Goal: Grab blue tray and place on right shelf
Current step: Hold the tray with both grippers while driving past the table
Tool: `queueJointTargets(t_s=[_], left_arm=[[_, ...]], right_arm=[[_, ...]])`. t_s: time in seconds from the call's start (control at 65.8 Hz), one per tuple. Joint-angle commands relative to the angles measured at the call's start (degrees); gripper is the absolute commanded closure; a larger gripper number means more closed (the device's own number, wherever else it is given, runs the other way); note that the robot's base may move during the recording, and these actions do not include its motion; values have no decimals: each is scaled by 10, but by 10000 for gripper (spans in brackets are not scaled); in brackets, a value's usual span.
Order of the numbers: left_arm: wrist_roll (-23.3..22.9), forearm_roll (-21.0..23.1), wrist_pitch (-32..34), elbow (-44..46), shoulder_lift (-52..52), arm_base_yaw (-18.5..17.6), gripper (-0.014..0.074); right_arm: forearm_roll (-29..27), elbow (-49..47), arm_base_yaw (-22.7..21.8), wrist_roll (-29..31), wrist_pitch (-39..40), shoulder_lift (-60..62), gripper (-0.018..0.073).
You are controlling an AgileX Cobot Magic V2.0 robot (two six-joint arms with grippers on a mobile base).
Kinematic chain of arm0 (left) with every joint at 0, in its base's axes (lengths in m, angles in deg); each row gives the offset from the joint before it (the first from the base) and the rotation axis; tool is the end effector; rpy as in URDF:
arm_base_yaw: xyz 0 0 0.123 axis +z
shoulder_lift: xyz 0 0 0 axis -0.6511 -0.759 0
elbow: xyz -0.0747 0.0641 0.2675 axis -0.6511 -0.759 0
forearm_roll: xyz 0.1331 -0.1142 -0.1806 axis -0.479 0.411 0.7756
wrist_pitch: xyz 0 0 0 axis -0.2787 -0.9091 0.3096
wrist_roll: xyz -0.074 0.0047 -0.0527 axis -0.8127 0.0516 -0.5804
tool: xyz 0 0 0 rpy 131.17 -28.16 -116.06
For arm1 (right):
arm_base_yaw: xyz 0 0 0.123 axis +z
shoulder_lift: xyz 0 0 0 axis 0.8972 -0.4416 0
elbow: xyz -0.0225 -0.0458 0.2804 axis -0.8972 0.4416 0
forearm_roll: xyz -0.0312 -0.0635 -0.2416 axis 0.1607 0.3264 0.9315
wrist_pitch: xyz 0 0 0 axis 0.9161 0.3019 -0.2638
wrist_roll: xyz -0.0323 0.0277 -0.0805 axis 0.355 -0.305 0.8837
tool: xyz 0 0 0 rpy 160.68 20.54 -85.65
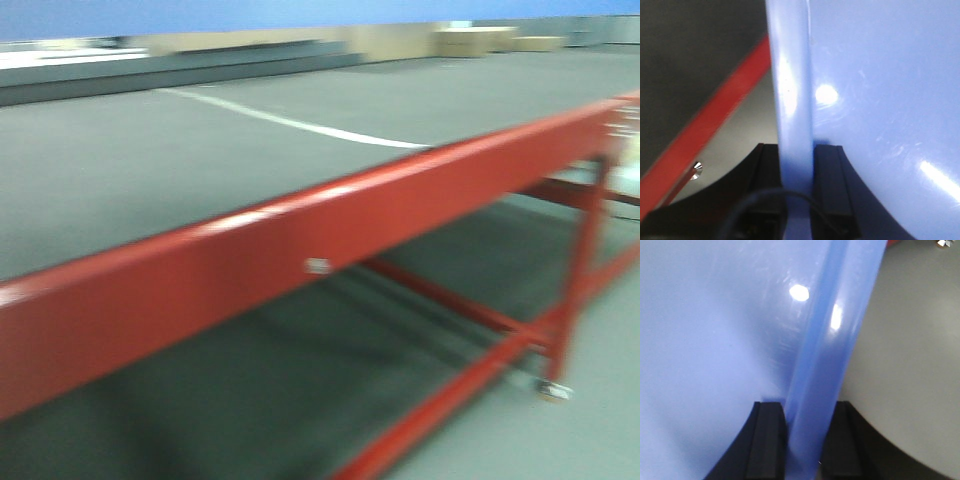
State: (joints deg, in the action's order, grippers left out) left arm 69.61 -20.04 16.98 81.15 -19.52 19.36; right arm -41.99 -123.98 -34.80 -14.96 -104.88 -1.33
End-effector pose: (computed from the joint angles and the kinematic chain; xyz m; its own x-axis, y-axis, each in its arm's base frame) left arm 0.2596 -0.1160 0.3988 -0.8695 0.1467 -0.4717 0.2777 0.9349 -0.2210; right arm 0.2213 0.1151 0.4010 -0.8256 -0.0622 -0.5608 -0.1718 0.9744 0.1448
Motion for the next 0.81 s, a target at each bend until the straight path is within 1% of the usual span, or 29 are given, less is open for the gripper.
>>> queueJointTargets(t_s=[0.0,0.791], left_arm=[[15,-13,-44,13,21,-4,645],[15,-13,-44,13,21,-4,645]], right_arm=[[29,-15,-3,15,23,18,494],[29,-15,-3,15,23,18,494]])
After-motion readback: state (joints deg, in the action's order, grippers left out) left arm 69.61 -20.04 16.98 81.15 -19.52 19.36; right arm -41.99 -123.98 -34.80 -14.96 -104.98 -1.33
